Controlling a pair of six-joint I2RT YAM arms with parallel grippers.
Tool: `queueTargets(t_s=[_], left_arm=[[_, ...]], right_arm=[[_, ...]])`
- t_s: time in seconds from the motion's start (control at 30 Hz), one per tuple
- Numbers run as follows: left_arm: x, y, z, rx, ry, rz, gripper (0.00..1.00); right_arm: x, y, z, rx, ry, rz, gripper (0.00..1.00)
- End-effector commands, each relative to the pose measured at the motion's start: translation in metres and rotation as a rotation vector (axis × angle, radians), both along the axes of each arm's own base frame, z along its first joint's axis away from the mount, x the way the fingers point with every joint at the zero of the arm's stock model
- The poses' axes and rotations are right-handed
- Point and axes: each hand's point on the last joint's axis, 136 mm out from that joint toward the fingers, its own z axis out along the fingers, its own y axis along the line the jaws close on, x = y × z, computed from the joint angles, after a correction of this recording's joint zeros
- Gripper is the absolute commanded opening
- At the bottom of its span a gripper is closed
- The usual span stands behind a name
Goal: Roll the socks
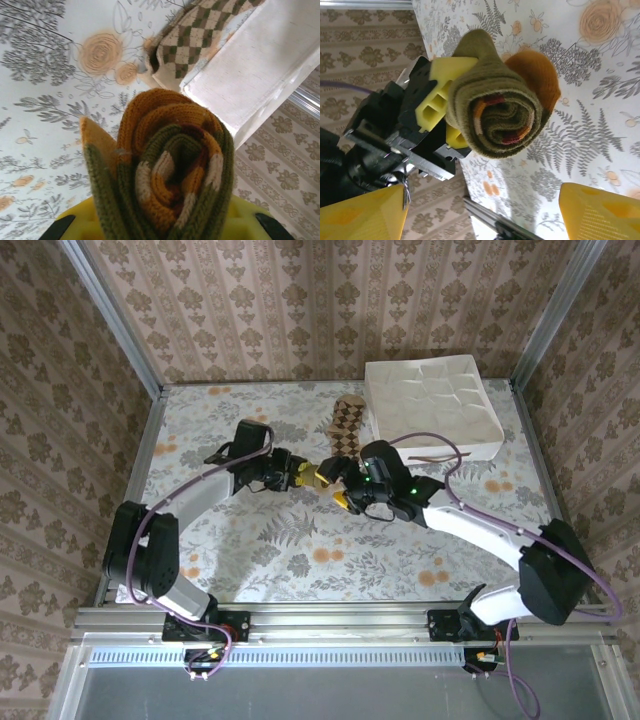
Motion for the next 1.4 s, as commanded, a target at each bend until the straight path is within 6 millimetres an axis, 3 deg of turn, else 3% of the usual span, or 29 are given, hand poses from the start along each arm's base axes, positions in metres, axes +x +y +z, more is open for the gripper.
queueTargets(t_s=[0.0,0.37,0.73,0.77,1.37], left_arm=[[0.01,-0.013,0.025,-0.069,-0.022,-0.002,0.0],[0.012,-0.017,0.034,-0.113,-0.017,0.03,0.0],[-0.002,-0.016,0.043,-0.148,-0.008,0.008,0.0],[-0.012,-0.025,0.042,-0.152,-0.002,-0.021,0.0],[-0.029,-0.025,0.044,-0.159,-0.002,-0.025,0.0]], right_arm=[[0.016,0.018,0.024,0.134,0.023,-0.07,0.8],[0.04,0.036,0.009,0.219,0.065,-0.117,0.82],[0.056,0.024,-0.005,0.177,0.0,-0.082,0.77],[0.057,0.024,-0.005,0.169,-0.008,-0.067,0.77],[0.05,0.014,-0.016,0.038,-0.021,0.018,0.62]])
